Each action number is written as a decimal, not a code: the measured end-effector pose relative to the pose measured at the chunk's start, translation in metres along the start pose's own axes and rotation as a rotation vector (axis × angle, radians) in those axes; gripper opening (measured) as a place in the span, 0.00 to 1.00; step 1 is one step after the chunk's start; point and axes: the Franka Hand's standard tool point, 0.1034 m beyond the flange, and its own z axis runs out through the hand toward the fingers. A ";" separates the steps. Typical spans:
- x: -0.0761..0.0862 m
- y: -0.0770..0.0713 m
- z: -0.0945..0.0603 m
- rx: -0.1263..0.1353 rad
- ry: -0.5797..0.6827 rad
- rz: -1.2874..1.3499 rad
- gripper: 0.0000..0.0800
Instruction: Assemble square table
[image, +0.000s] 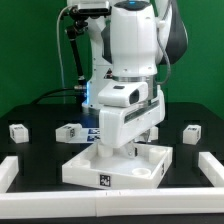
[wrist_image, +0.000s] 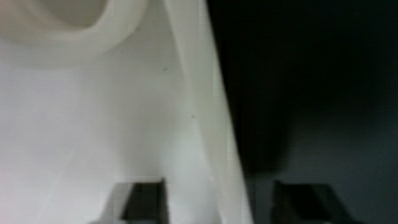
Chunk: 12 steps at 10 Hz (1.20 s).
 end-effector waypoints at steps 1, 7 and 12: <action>0.000 0.000 0.000 0.000 0.000 0.000 0.29; 0.000 0.001 0.000 -0.003 0.002 0.002 0.07; 0.012 0.002 -0.002 -0.016 -0.004 -0.260 0.07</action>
Offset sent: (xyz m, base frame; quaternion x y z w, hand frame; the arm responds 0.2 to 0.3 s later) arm 0.0000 0.0000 0.0000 0.0000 0.0000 0.0000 1.0000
